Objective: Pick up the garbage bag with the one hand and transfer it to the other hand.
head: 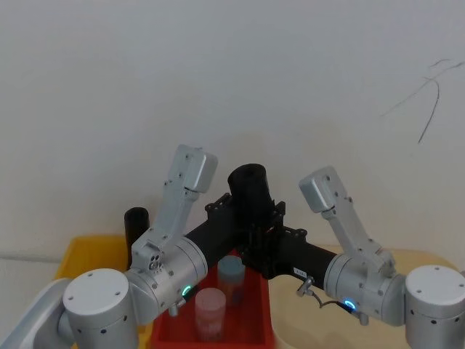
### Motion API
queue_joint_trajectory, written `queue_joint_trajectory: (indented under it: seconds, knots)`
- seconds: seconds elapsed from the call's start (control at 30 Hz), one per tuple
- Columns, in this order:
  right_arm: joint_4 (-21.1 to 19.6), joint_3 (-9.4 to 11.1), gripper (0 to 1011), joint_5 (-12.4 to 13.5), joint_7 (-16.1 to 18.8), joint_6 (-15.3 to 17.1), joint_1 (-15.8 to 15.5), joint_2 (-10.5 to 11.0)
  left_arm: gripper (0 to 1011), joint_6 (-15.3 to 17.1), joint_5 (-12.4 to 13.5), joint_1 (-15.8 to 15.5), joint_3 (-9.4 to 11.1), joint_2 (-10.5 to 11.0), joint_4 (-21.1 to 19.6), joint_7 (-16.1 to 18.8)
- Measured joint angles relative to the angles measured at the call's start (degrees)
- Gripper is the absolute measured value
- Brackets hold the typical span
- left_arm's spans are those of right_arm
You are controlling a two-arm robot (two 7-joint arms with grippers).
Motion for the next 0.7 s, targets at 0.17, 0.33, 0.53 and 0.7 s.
queue_joint_trajectory:
  seconds: [0.17, 0.33, 0.53, 0.7]
  knots:
    - [-0.34, 0.55, 563, 0.47, -0.63, -0.48, -0.54, -0.10, 873, 0.01, 0.00, 0.00, -0.01, 0.00, 0.00, 0.00]
    - [-0.68, 1.37, 563, 0.95, -1.49, -0.73, -1.18, -0.22, 977, 0.01, 0.00, 0.00, -0.01, 0.00, 0.00, 0.00]
    - [-1.10, 2.83, 563, 1.59, -2.95, -0.85, -2.16, -0.32, 1001, 0.01, 0.00, 0.00, -0.01, 0.00, 0.00, 0.00]
    - [-1.22, 4.13, 563, 1.95, -4.25, -0.82, -2.84, -0.37, 1001, 0.01, 0.00, 0.00, -0.01, 0.00, 0.00, 0.00]
